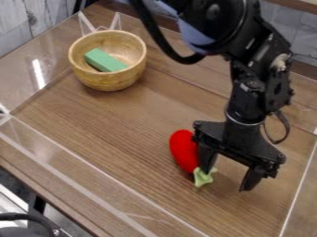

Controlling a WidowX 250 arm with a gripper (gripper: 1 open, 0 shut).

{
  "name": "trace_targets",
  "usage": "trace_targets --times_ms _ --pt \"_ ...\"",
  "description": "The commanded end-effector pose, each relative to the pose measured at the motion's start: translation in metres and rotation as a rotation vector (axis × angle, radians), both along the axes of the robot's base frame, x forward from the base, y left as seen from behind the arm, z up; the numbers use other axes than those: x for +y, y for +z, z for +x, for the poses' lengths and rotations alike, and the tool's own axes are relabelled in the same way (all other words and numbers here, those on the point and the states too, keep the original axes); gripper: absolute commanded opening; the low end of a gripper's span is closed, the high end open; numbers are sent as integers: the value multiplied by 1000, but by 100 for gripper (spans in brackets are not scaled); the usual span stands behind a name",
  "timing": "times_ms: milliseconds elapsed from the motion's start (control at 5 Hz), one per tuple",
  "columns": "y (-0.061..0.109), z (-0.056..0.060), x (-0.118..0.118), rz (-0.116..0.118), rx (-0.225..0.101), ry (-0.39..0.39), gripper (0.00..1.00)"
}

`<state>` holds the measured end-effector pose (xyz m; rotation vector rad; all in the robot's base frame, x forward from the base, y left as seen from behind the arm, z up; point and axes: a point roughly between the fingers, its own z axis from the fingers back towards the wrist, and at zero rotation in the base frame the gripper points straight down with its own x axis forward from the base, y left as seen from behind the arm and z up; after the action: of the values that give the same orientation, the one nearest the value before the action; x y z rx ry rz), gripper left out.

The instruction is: Put the green object in the brown bowl

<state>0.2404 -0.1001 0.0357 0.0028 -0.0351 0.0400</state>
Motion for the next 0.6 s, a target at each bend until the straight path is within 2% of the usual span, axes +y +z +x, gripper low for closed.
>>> trace_targets --times_ms 0,200,400 --pt "2 6 5 -5 -20 7 100" --pt "-5 6 11 1 -6 15 100" --pt "-8 6 13 2 -1 20 0"
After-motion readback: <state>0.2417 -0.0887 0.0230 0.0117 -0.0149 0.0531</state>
